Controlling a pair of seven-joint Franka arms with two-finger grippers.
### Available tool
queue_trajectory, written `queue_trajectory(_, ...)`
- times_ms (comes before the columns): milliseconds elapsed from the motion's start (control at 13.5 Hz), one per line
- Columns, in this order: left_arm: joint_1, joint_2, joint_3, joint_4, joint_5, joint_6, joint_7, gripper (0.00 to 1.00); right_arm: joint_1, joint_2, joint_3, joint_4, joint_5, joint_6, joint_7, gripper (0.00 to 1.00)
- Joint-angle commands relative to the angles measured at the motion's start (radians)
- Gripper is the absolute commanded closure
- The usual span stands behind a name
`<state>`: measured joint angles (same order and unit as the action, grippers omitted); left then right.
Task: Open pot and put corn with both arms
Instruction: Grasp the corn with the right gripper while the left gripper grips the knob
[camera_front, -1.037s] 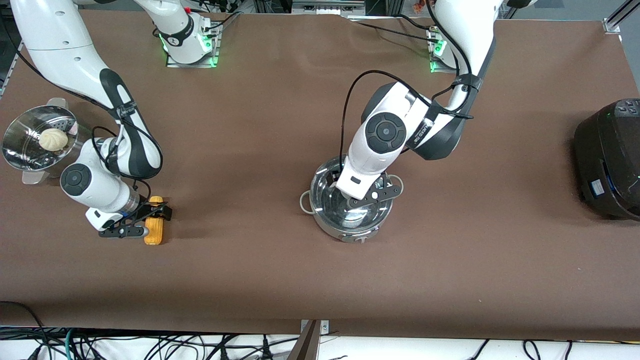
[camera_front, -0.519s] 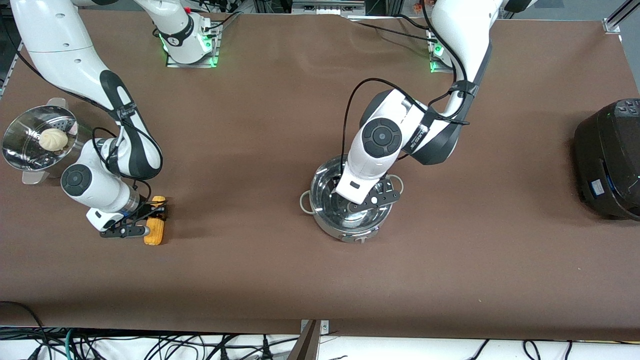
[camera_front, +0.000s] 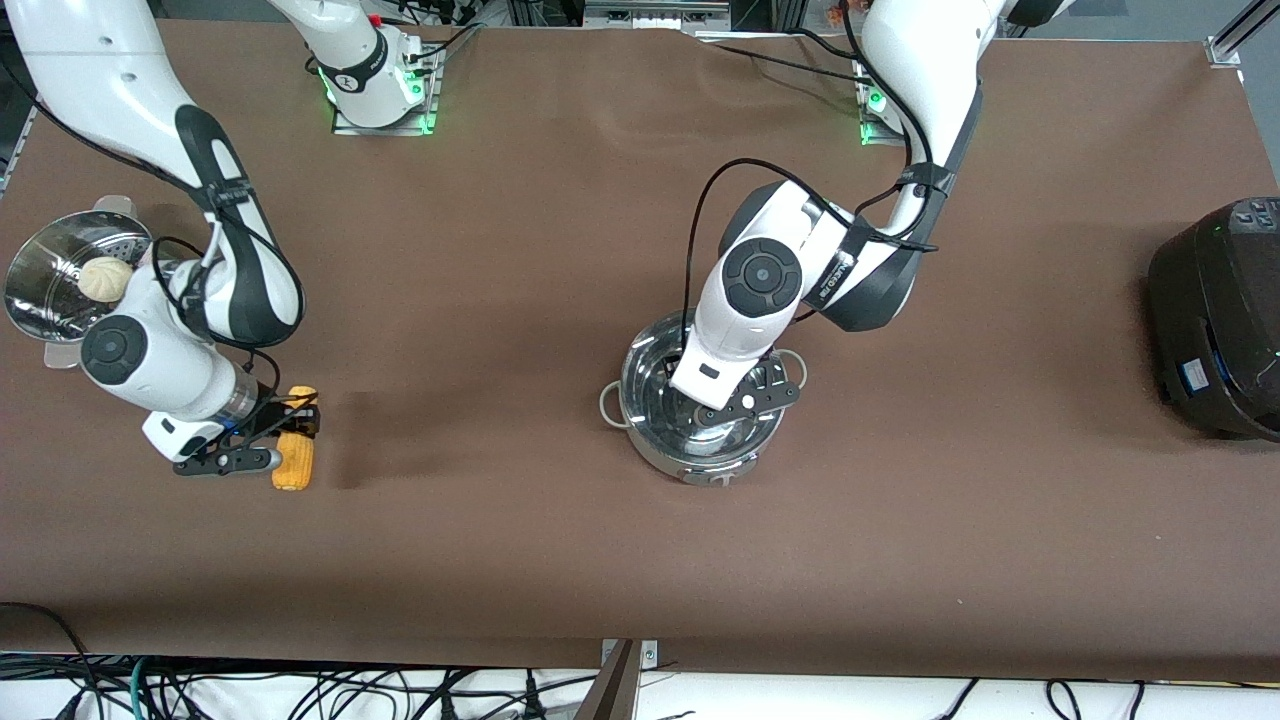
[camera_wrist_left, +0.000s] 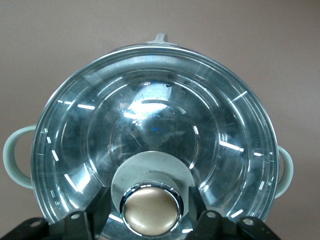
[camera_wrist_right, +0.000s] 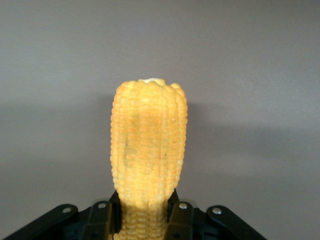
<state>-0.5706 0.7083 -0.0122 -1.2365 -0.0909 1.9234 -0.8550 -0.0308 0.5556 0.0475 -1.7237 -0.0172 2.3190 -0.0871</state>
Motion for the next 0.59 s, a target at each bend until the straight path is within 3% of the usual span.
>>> queue_trajectory(0, -0.011, 0.013, 0.011, 0.028, 0.019, -0.003, 0.002, 0.46, -0.008, -0.074, 0.014, 0.065, 0.010, -0.165, -0.020, 0.82)
queue_trajectory(222, -0.011, 0.017, 0.012, 0.028, 0.019, -0.003, 0.002, 0.52, -0.005, -0.086, 0.058, 0.205, 0.013, -0.350, -0.013, 0.82)
queue_trajectory(444, -0.011, 0.016, 0.012, 0.029, 0.020, -0.003, 0.002, 1.00, -0.001, -0.086, 0.107, 0.269, 0.014, -0.411, 0.027, 0.81)
queue_trajectory(519, -0.011, 0.013, 0.014, 0.029, 0.022, -0.006, 0.001, 1.00, -0.001, -0.086, 0.123, 0.270, 0.013, -0.412, 0.045, 0.81)
